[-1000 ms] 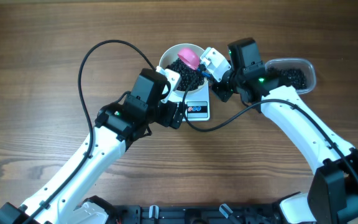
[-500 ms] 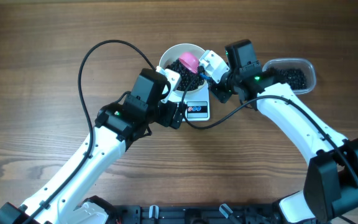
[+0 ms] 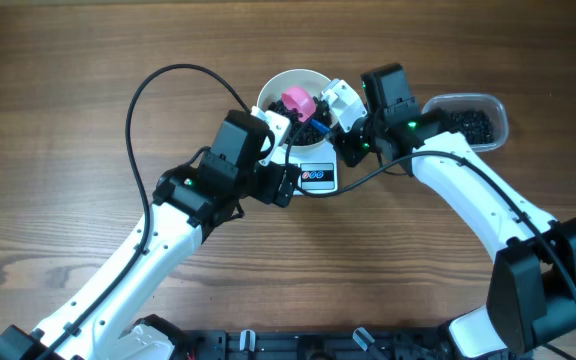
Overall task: Scoop item into bowl and weigh 150g on scale
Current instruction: 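Move the scoop back right to the bean tub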
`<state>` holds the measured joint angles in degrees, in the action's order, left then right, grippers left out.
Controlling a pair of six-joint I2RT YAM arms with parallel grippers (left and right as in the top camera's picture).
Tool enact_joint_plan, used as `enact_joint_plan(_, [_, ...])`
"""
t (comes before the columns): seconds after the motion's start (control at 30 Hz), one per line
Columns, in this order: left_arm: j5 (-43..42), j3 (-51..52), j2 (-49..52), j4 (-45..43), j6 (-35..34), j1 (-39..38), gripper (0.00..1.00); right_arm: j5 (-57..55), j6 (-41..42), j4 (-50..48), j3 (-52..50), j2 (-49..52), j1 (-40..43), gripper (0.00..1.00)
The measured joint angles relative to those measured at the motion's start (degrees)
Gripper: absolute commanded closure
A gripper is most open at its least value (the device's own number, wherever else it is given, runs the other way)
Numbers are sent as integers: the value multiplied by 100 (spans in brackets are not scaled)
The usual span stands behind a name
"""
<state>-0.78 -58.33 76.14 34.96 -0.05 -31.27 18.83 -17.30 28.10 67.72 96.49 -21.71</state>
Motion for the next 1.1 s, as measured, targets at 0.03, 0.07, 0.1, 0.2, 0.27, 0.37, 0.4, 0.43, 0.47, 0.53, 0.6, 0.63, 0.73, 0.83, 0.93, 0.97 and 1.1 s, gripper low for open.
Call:
enact_joint_plan(0.03, [0,0,0,-2,0,0,0,70,129,15,22,0,0,96])
enact_joint_plan(0.07, [0,0,0,-2,2,0,0,179,323,61,42,0,0,96])
enact_joint_plan(0.1, [0,0,0,0,0,0,0,232,428,83,46,0,0,96])
enact_joint_plan(0.2, [0,0,0,0,0,0,0,304,579,153,46,0,0,96])
enact_joint_plan(0.27, [0,0,0,-2,0,0,0,323,688,166,46,0,0,96])
enact_joint_plan(0.37, [0,0,0,0,0,0,0,398,876,216,46,0,48,96])
enact_joint_plan(0.4, [0,0,0,-2,0,0,0,468,997,219,46,0,111,96])
enact_joint_plan(0.43, [0,0,0,0,0,0,0,597,1182,229,76,0,260,96])
enact_joint_plan(0.47, [0,0,0,0,0,0,0,721,1300,232,111,0,380,96])
enact_joint_plan(0.53, [0,0,0,-2,0,0,0,1187,1458,149,168,-4,695,96])
enact_joint_plan(0.6, [0,0,0,-2,0,0,0,1598,1517,50,177,-17,922,96])
enact_joint_plan(0.63, [0,0,0,-2,0,0,0,1764,1558,15,177,-61,1016,96])
enact_joint_plan(0.73, [0,0,0,-2,2,0,0,1963,1585,-76,177,-245,1104,96])
enact_joint_plan(0.83, [0,0,0,-2,0,0,0,2059,1600,-332,179,-573,1154,96])
enact_joint_plan(0.93, [0,0,0,-2,2,0,0,2087,1600,-374,181,-931,1384,96])
enact_joint_plan(0.97, [0,0,0,-2,0,0,0,2103,1600,-374,181,-1012,1471,96])
enact_joint_plan(1.1, [0,0,0,-2,0,0,0,2282,1670,-374,184,-1058,1631,96])
